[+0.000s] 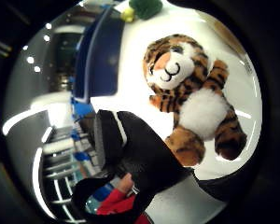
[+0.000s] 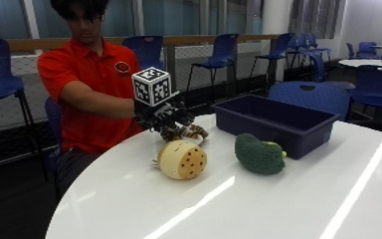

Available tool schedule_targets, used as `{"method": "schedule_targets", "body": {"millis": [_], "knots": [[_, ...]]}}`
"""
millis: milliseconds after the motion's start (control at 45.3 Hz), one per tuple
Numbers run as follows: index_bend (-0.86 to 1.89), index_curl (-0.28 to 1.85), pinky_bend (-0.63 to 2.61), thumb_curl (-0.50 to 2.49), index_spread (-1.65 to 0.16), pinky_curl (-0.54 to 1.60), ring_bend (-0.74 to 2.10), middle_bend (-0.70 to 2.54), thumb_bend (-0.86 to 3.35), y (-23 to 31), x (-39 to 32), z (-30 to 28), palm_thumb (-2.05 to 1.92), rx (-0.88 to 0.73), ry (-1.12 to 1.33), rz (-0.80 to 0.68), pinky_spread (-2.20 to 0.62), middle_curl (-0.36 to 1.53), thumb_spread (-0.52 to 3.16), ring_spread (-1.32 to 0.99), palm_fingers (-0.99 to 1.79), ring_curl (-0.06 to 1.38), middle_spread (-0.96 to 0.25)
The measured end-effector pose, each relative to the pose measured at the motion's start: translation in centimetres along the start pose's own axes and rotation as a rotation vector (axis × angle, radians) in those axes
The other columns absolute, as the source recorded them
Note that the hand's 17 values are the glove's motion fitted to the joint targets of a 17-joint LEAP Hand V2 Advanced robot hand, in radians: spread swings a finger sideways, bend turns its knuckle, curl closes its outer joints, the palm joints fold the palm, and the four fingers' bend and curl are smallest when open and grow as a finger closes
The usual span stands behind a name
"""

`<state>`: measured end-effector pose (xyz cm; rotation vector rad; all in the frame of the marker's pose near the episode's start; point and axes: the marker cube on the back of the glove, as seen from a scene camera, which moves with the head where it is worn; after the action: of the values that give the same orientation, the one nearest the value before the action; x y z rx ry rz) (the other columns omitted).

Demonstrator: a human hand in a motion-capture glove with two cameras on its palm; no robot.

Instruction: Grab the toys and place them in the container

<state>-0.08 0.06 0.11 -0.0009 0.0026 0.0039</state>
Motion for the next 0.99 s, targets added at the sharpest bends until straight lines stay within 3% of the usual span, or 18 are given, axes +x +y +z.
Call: {"method": "schedule_targets", "body": {"millis": [309,750,993], "knots": [[0.18,0.15,0.63,0.03,-0.27,0.22,0.15,0.13,-0.10,-0.3,-0.4,0.5,-0.14,0.004,0.031,-0.013,0.02,0.09,0.88,-0.02,-0.17,0.03,-0.07],[0.14,0.21,0.69,0.07,-0.31,0.29,0.16,0.12,-0.09,-2.2,-3.2,2.5,-0.13,-0.010,0.062,-0.080,0.03,0.15,1.00,-0.02,-0.20,0.08,-0.07],[0.08,0.18,1.09,0.14,-0.34,0.39,0.23,0.09,0.01,-3.5,-4.5,5.5,0.05,-0.073,0.114,-0.055,0.05,0.14,1.08,-0.01,-0.11,0.11,-0.06]]}}
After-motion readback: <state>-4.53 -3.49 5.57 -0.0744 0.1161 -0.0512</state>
